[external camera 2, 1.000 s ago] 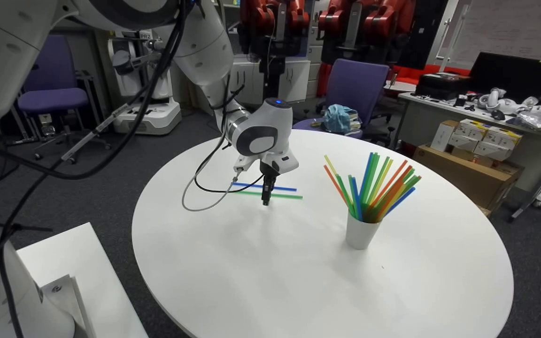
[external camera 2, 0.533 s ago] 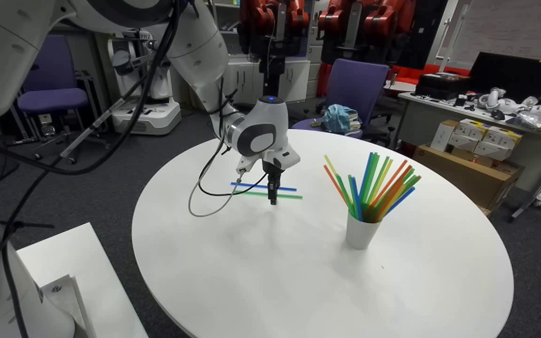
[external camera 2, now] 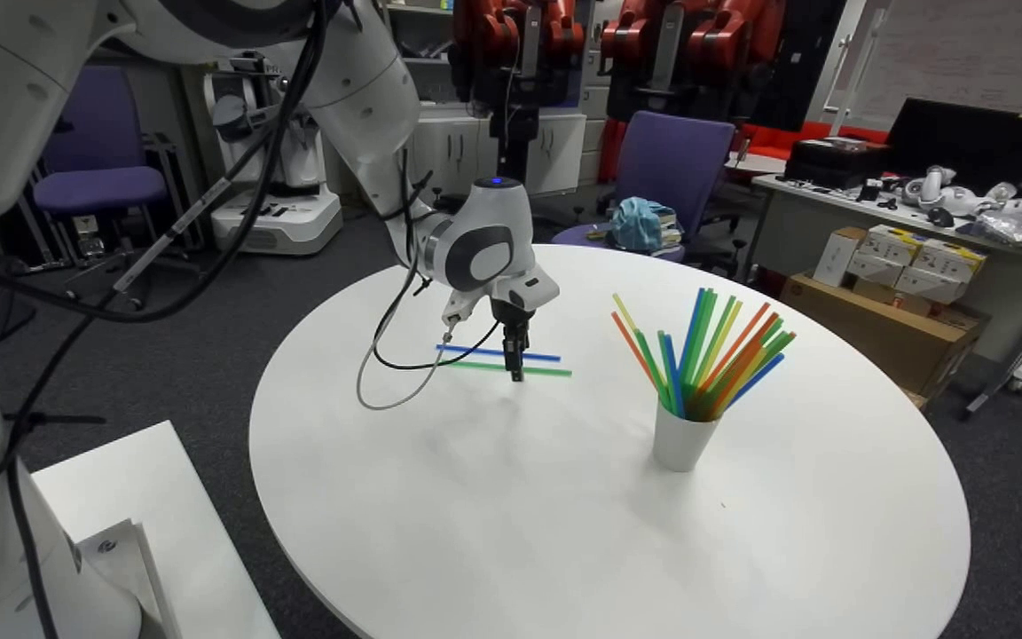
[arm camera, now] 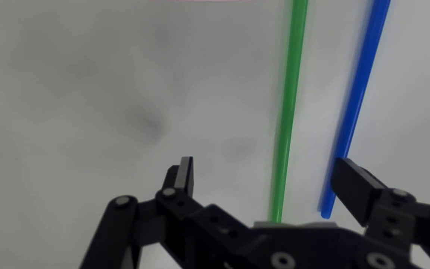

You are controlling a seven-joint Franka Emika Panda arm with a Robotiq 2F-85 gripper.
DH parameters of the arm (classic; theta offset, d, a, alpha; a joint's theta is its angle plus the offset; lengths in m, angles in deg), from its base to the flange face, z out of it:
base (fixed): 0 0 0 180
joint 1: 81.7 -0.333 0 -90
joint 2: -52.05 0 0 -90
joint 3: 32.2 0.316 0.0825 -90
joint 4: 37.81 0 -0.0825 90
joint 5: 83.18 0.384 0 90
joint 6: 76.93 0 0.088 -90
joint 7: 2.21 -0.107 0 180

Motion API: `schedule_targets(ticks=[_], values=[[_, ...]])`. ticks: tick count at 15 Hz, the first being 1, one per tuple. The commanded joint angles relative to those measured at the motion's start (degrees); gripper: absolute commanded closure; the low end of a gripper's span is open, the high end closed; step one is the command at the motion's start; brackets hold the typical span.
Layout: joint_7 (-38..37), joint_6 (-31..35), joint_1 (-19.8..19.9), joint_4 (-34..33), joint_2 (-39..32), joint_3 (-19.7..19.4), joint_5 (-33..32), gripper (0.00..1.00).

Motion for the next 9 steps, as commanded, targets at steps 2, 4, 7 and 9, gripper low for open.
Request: schedule_targets(ticks=[2,4,7,9], values=[[-2.5,0.2,-1.0,0.2,-0.5,-1.1,-2.3,0.00],[-2.5,0.1,-0.9,0.2,-1.0,-1.0,-2.3,0.00],[-2.3,0.1,-0.8,0.2,-1.2,-0.9,-2.2,0.32],[-2.2,0.1,-0.7,0.1,-1.4,-0.8,-2.1,0.47]])
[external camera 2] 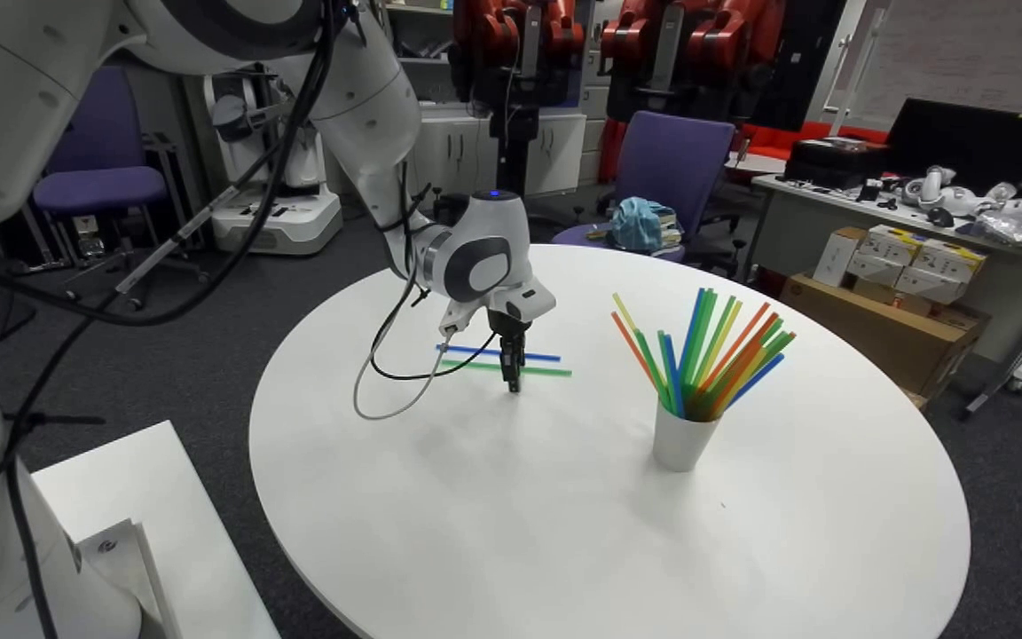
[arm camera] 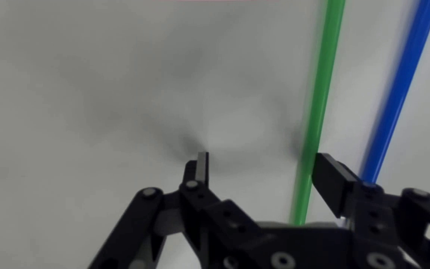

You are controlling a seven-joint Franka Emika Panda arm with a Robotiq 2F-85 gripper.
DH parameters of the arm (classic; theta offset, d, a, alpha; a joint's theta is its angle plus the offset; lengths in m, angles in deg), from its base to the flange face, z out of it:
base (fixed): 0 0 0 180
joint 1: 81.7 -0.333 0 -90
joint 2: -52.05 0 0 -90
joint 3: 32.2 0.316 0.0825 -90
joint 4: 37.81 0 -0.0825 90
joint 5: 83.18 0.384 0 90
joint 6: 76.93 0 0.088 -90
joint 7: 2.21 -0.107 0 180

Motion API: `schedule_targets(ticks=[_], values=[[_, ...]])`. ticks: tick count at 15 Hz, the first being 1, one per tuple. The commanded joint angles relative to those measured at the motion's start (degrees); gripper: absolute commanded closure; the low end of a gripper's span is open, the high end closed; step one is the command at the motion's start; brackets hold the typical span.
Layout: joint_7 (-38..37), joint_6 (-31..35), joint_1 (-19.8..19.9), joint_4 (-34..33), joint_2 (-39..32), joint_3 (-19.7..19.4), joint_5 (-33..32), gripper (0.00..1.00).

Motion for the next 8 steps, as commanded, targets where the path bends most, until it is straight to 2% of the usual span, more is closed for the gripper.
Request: schedule_targets(ticks=[1,3,4,6,7,8], values=[[-1.5,0.0,-0.5,0.1,0.3,-0.8,-1.3,0.55],[-1.5,0.0,-0.5,0.0,0.3,-0.8,-1.2,0.71],[-1.5,0.0,-0.5,0.0,0.3,-0.9,-1.3,0.56],[-1.5,0.0,-0.4,0.0,0.4,-0.8,-1.2,0.59],[-1.5,0.0,-0.4,0.0,0.4,-0.8,-1.2,0.83],[-1.4,-0.1,-0.3,0.0,0.4,-0.7,-1.2,0.84]])
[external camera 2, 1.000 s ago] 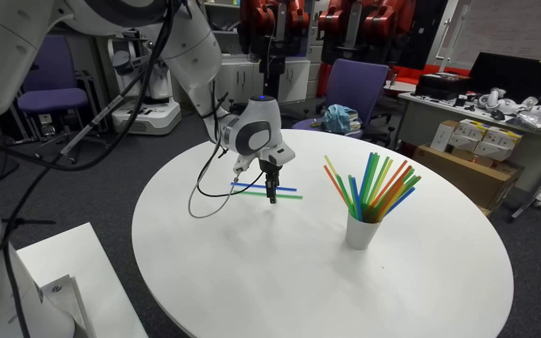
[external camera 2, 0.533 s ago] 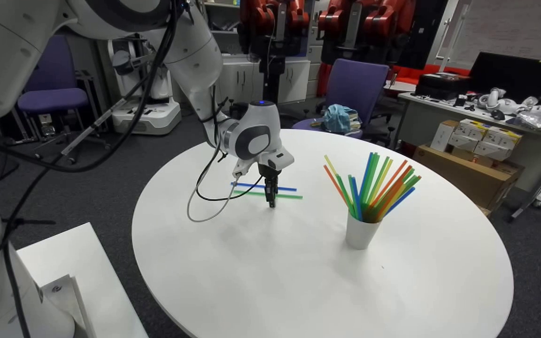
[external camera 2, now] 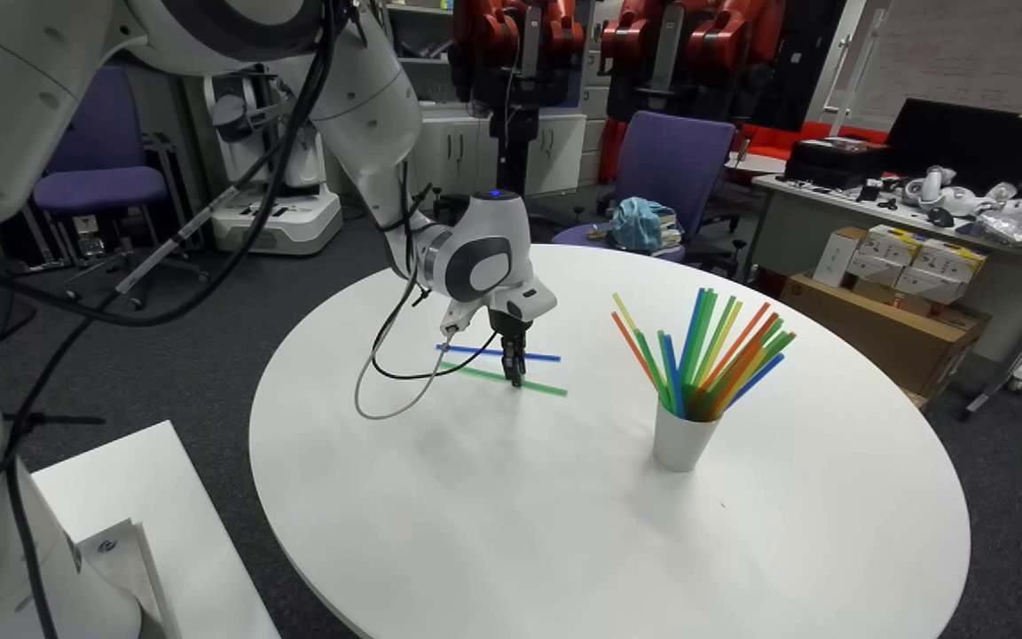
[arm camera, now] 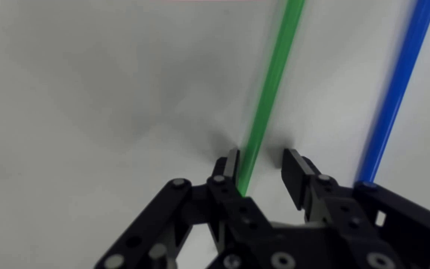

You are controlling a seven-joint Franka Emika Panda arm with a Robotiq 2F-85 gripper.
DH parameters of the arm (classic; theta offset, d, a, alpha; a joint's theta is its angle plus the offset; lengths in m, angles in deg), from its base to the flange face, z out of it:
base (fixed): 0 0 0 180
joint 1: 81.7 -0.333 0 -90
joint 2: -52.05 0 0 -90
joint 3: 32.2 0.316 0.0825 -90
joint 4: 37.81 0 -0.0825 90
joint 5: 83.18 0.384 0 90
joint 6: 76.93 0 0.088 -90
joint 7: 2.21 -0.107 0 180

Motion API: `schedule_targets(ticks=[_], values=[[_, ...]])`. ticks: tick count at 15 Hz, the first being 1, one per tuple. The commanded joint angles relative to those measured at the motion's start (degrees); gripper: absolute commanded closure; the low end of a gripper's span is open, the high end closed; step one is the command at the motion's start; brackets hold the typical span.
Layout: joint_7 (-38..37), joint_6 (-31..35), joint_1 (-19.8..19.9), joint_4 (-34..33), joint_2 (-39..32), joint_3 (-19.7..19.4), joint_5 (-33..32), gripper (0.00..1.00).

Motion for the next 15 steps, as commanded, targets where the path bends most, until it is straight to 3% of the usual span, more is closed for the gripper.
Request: schedule_targets(ticks=[1,3,8,15], values=[[-1.5,-0.1,-0.3,0.2,0.6,-0.7,-1.2,0.92],[-1.6,-0.2,-0.3,0.1,0.6,-0.8,-1.2,1.00],[-2.8,0.1,0.0,-0.5,1.9,-2.5,-1.1,1.00],[-7.6,2.0,0.8,-3.8,8.0,-8.2,-1.9,1.00]])
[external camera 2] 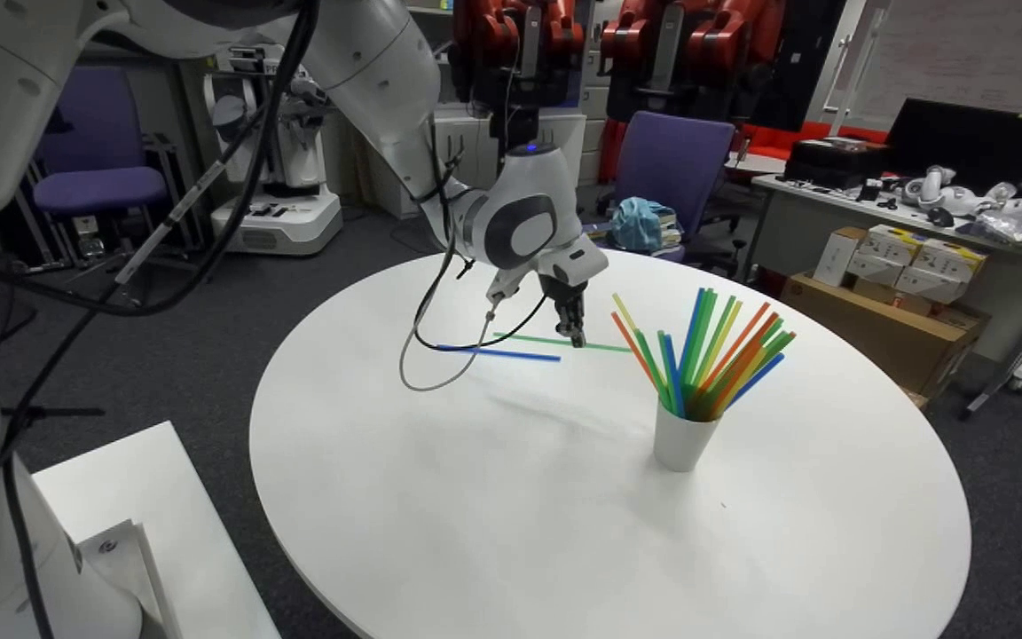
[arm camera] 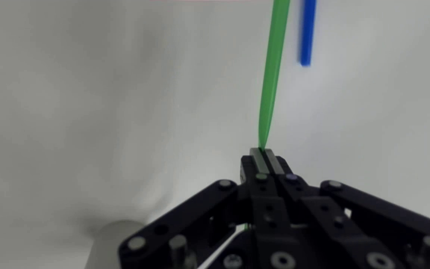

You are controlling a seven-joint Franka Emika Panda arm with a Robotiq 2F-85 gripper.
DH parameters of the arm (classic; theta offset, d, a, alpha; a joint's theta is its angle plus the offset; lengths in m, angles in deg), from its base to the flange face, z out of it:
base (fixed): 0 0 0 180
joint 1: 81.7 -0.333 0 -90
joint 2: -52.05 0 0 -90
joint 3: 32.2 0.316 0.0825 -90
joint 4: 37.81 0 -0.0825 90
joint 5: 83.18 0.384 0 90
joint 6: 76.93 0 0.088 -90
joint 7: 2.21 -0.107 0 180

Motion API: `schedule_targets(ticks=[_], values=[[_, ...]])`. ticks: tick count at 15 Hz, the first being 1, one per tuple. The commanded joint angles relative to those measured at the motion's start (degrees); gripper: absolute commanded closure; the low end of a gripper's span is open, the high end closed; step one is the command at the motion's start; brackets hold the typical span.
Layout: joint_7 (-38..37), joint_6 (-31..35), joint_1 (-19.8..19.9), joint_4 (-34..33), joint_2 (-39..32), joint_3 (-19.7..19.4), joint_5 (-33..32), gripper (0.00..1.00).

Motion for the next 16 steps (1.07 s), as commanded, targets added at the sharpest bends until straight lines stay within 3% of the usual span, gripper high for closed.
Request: schedule_targets(ticks=[1,5,11,16], values=[[-3.4,1.7,0.3,0.1,5.4,-2.1,-2.4,1.00],[-7.9,7.0,-2.7,-0.5,8.0,-6.8,-7.2,1.00],[-18.8,20.0,-19.0,-1.1,3.7,-30.3,-11.2,1.00],[-19.0,28.2,-31.7,1.3,-5.3,-49.9,-9.3,1.00]])
